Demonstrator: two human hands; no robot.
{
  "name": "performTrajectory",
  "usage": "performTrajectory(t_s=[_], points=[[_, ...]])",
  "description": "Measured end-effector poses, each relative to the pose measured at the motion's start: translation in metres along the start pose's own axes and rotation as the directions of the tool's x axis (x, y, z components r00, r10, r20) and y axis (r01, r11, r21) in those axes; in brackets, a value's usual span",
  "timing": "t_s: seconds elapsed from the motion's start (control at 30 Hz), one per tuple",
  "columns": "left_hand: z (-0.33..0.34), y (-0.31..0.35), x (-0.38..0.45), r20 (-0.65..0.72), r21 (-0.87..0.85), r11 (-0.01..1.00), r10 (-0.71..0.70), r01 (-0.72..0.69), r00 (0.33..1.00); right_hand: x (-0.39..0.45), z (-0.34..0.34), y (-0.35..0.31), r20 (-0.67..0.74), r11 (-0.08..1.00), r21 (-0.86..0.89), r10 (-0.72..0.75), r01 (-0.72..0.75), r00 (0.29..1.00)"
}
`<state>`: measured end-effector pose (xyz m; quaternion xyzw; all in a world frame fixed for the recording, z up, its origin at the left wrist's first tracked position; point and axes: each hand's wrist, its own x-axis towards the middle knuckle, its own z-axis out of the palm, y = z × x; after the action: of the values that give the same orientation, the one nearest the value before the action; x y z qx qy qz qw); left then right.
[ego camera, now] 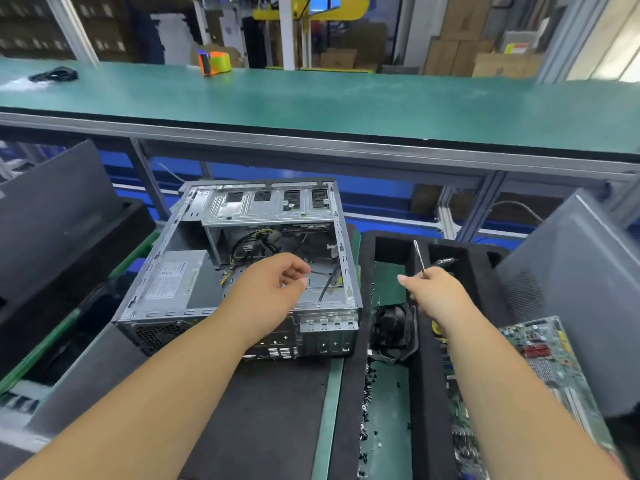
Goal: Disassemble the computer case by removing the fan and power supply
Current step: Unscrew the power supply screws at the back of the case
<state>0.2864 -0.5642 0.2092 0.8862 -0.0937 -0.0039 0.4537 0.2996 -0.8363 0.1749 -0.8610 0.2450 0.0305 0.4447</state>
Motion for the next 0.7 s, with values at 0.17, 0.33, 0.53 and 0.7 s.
performTrajectory(t_s=[0.17,0.33,0.53,0.7], points=[[-0.019,-0.011,-0.004,0.036,-0.050,0.996,0.071,-0.069,0.997,-0.035,0.010,-0.017,-0.088,0.999,0.012,-0.045,0.046,0.995],[-0.055,-0.044,-0.011,0.108,0.018,0.991,0.130,-0.133,0.986,-0.075,0.041,-0.046,-0.195,0.981,-0.018,-0.192,0.192,0.962],[-0.124,-0.104,-0.017,0.083,0.284,0.947,0.132,-0.150,0.988,-0.105,0.108,-0.088,-0.046,0.901,-0.275,-0.362,0.336,0.931],[-0.166,-0.151,-0.025,0.136,0.364,0.909,0.162,-0.202,0.977,-0.117,0.147,-0.095,-0.093,0.851,-0.487,-0.275,0.197,0.957]])
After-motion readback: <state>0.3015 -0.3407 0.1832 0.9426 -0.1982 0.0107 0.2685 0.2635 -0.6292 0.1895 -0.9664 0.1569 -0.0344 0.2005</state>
